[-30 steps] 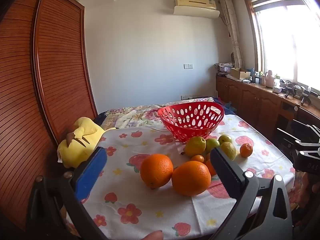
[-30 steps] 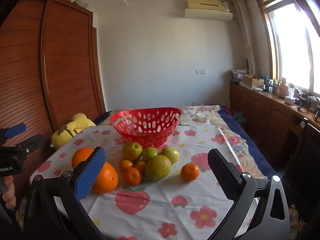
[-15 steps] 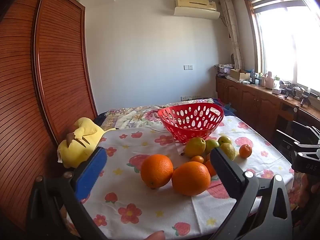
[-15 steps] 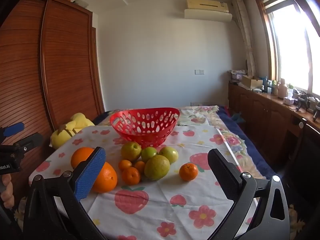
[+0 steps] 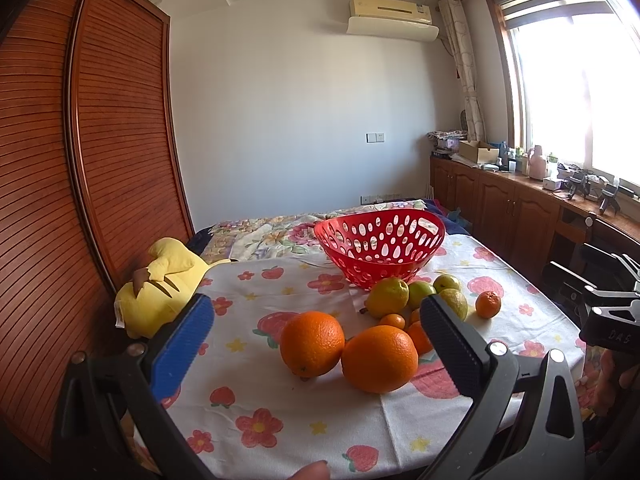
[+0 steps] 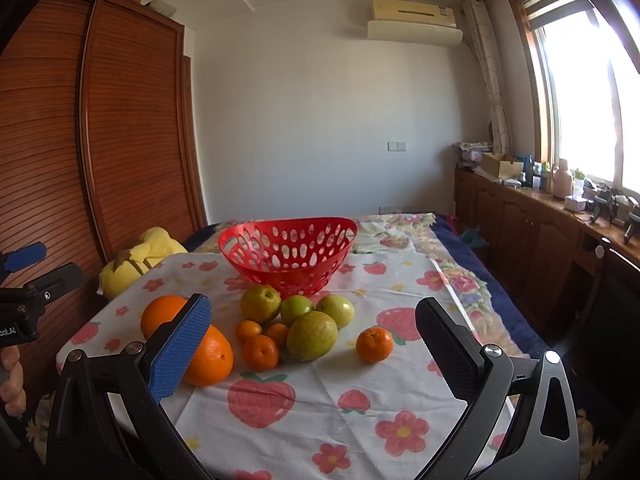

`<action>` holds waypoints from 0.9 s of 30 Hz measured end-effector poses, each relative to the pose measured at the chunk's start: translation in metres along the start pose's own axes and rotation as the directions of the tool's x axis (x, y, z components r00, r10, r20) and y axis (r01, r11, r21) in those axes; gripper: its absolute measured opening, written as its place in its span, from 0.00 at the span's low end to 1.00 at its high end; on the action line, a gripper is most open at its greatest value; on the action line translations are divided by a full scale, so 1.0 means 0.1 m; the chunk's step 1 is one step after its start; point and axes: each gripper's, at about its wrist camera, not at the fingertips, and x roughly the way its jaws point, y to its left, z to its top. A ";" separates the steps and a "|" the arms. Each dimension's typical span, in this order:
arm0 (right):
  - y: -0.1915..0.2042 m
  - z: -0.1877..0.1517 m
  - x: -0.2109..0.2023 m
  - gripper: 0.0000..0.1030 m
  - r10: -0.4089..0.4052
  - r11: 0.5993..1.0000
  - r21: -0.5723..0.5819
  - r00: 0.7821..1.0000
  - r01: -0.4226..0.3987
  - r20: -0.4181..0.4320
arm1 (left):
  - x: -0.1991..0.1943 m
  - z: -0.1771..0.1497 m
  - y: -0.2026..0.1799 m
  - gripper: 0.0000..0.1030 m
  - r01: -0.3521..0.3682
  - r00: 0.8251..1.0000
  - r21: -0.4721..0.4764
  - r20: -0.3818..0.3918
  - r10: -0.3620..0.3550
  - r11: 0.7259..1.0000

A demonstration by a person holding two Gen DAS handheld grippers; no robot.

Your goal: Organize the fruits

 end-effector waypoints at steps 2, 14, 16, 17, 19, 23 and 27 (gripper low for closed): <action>0.00 0.00 0.02 1.00 -0.001 1.000 -0.001 1.000 0.001 0.001 | -0.01 0.01 0.00 1.00 0.002 1.000 -0.001 0.004 -0.002 1.000; -0.01 0.02 0.01 1.00 -0.002 1.000 -0.002 1.000 0.002 0.003 | -0.05 0.00 0.02 1.00 0.005 1.000 -0.004 0.018 -0.005 1.000; 0.00 0.02 0.01 1.00 -0.004 1.000 -0.002 1.000 0.004 0.004 | -0.05 0.00 0.01 1.00 0.004 1.000 -0.003 0.018 -0.004 1.000; 0.00 0.02 0.01 1.00 -0.003 1.000 -0.002 1.000 0.003 0.004 | -0.05 0.00 0.01 1.00 0.004 1.000 -0.003 0.018 -0.003 1.000; 0.00 0.02 0.00 1.00 -0.004 1.000 -0.002 1.000 0.004 0.005 | -0.04 0.00 0.01 1.00 0.004 1.000 -0.003 0.016 -0.004 1.000; 0.01 0.04 -0.01 1.00 -0.005 1.000 -0.001 1.000 0.005 0.005 | -0.04 0.00 0.00 1.00 0.006 1.000 -0.004 0.017 -0.005 1.000; 0.00 0.04 -0.01 1.00 -0.006 1.000 -0.003 1.000 0.006 0.006 | -0.04 0.00 0.00 1.00 0.006 1.000 -0.003 0.017 -0.006 1.000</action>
